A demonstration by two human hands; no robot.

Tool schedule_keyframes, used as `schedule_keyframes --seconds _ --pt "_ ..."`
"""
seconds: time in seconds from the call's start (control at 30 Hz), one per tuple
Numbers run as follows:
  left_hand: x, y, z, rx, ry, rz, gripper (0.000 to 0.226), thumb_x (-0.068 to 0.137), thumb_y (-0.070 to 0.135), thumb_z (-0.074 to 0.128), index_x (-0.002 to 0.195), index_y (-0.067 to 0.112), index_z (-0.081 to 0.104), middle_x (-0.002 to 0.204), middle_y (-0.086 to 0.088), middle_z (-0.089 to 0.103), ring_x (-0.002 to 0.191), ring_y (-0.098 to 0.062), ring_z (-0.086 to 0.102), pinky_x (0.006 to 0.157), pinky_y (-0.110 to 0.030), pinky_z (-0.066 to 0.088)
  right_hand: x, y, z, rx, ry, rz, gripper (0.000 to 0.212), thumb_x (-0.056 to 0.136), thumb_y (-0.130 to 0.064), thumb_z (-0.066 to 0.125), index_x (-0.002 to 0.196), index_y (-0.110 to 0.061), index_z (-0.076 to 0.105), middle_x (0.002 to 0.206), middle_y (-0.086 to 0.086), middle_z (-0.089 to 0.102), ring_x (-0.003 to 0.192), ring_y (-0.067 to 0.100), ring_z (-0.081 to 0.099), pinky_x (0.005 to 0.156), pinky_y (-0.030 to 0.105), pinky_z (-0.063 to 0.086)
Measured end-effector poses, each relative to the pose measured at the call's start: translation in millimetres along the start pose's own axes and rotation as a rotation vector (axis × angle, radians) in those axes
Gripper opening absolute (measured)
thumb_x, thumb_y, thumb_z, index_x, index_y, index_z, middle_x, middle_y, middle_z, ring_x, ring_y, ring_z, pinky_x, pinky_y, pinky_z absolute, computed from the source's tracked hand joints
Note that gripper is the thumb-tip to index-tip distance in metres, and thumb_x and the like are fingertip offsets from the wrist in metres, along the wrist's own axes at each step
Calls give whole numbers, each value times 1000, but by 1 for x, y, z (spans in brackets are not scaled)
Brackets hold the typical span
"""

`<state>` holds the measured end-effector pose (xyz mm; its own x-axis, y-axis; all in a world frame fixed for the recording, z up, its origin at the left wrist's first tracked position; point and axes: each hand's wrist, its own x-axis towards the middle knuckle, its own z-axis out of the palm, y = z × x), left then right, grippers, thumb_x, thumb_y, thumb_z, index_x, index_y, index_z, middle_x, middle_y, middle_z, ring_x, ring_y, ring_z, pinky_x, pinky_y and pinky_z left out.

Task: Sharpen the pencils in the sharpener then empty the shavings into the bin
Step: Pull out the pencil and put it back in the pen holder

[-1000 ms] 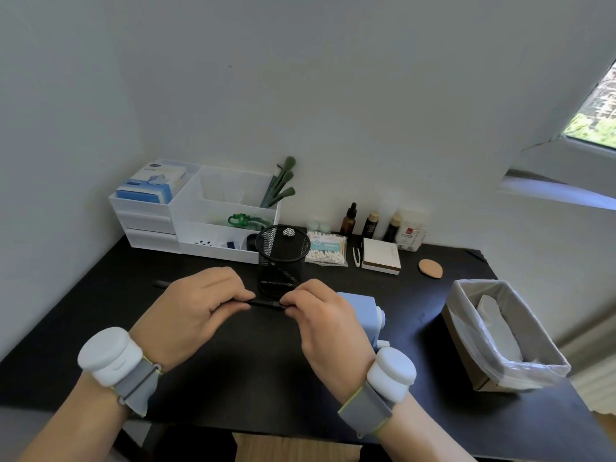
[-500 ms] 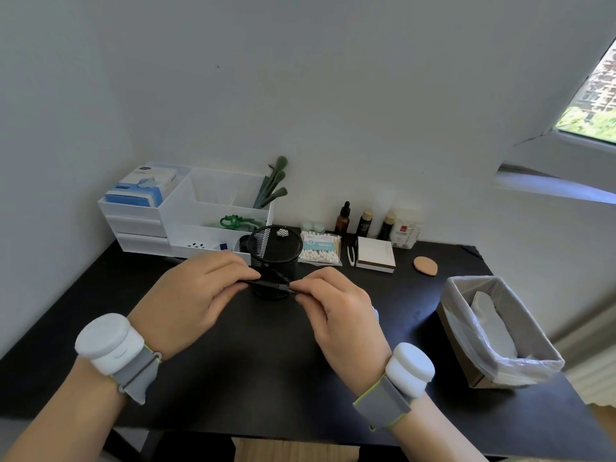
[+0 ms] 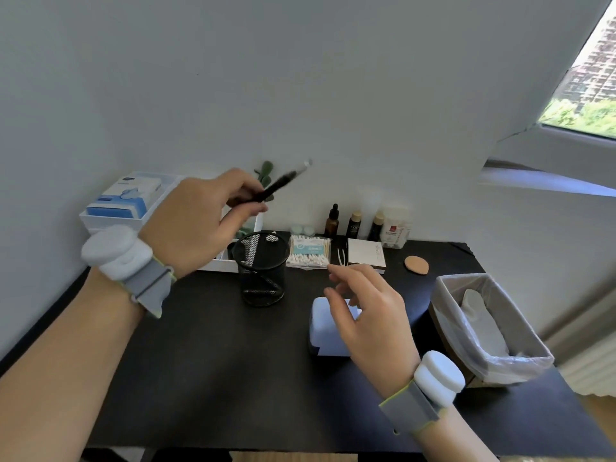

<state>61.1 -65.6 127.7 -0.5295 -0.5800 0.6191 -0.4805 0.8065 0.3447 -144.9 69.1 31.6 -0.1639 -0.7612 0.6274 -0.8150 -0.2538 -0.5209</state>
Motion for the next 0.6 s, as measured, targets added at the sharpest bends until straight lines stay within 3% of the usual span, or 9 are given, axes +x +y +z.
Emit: schedule_keyframes --seconds 0.1,0.17,0.3,0.6 --pt "20 8 8 -52 0 -70 16 89 31 68 100 25 59 86 20 71 83 3 69 79 -8 46 -4 9 -6 -13 15 40 28 89 -23 59 114 -14 67 101 -5 63 85 10 62 75 30 54" --pt "29 11 15 -60 -21 -100 17 88 31 71 95 27 56 79 23 69 77 -3 69 78 -16 50 -8 14 -9 -17 11 53 27 89 -23 60 114 -14 67 100 -6 62 85 10 62 74 29 54" --pt "36 5 37 -179 -125 -179 15 86 20 73 92 18 60 79 6 75 70 -10 71 77 -36 58 -17 25 -15 -39 12 87 26 90 -16 65 116 -14 67 101 -7 62 87 9 62 75 28 54" --pt "23 -22 75 -97 -275 -276 16 84 18 75 90 17 61 85 2 71 73 -12 72 80 -41 58 -32 40 -17 -85 -25 159 27 89 -18 66 115 -17 68 104 -9 63 92 5 61 79 27 56"
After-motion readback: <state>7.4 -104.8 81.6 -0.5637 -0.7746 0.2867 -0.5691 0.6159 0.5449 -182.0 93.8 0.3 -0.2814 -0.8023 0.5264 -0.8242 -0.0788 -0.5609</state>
